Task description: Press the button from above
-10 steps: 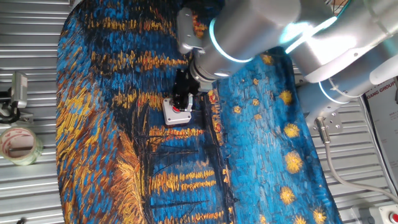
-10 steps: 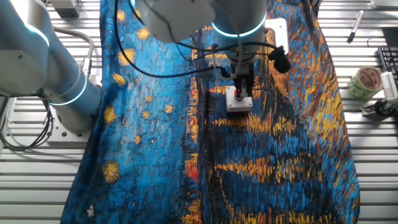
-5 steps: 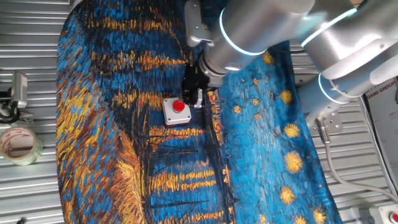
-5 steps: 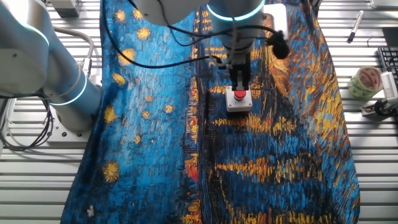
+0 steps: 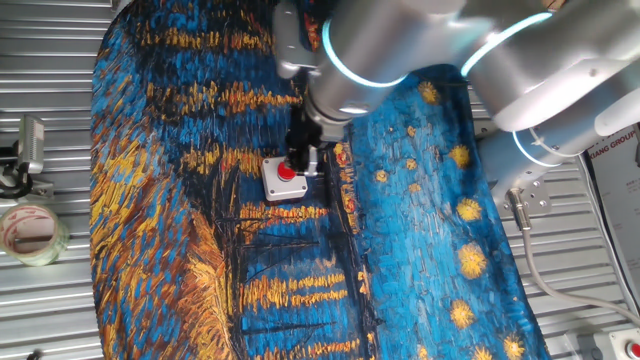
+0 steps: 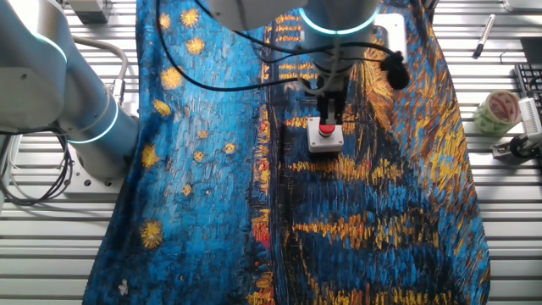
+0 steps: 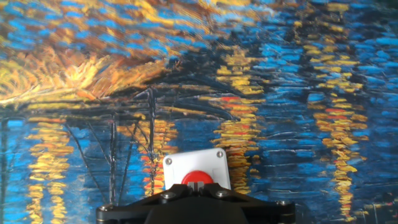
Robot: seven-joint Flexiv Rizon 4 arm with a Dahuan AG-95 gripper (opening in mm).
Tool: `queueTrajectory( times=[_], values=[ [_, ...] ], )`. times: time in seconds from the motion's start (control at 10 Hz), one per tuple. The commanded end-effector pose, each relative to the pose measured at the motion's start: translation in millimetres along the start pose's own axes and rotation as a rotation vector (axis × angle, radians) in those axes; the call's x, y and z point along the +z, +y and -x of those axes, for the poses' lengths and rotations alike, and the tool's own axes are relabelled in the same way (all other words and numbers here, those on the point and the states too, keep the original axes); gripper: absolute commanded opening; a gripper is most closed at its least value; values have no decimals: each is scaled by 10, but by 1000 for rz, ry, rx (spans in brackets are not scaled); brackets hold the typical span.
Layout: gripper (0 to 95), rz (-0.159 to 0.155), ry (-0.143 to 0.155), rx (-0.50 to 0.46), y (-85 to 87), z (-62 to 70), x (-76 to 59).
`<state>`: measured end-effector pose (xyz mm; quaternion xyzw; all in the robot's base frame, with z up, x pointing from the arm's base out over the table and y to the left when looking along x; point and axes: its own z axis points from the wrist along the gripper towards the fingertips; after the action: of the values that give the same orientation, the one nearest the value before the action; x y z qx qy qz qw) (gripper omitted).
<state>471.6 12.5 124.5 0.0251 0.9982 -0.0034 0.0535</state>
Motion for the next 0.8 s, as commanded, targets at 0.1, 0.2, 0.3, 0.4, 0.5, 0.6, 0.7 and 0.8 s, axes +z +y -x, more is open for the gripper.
queueTrajectory(
  times=[0.1,0.2,0.3,0.4,0.5,0.6,0.7,0.8],
  values=[
    [0,4,9,0,20,33,11],
    [0,4,9,0,21,33,10],
    [0,2,17,0,21,33,9],
    [0,2,16,-1,21,32,6],
    [0,1,17,-2,22,32,1],
    [0,1,20,-3,24,32,-17],
    [0,-1,26,-5,27,34,-38],
    [0,-1,31,-7,28,37,-51]
  ],
)
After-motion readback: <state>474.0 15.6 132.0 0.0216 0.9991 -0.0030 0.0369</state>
